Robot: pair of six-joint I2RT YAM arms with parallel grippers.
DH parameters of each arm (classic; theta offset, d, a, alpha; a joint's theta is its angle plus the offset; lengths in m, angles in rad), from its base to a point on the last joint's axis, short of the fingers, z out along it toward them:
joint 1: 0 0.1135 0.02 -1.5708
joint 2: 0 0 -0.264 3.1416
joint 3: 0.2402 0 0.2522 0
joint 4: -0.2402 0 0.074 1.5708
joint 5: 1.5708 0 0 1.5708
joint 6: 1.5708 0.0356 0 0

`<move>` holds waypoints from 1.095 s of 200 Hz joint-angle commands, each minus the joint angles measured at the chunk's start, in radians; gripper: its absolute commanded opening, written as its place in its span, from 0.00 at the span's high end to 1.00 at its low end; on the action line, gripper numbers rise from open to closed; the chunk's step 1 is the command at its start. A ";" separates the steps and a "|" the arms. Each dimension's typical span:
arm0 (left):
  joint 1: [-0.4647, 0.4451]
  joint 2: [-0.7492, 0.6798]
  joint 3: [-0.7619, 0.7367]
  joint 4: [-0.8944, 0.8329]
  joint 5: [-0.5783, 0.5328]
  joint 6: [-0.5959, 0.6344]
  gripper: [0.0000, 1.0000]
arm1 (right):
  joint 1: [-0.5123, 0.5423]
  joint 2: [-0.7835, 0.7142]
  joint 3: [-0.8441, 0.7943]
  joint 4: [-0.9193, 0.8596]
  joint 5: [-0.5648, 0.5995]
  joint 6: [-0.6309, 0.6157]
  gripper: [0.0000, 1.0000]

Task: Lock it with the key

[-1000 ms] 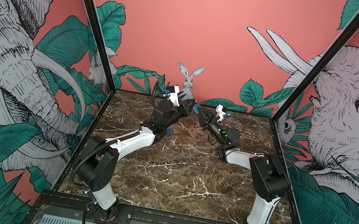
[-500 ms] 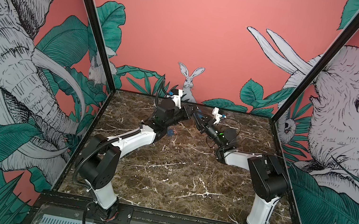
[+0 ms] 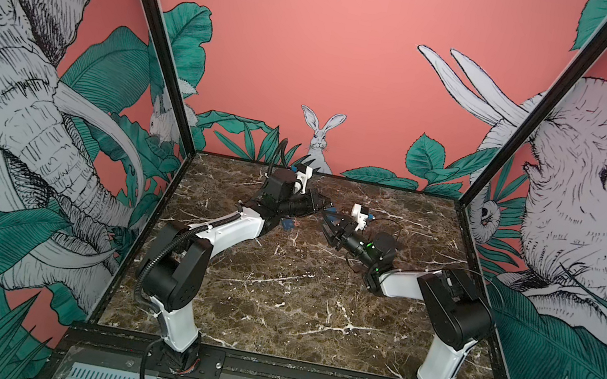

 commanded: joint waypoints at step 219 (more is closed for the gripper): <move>0.024 -0.057 -0.092 0.217 0.008 -0.166 1.00 | -0.026 -0.042 -0.049 0.074 -0.018 -0.036 0.62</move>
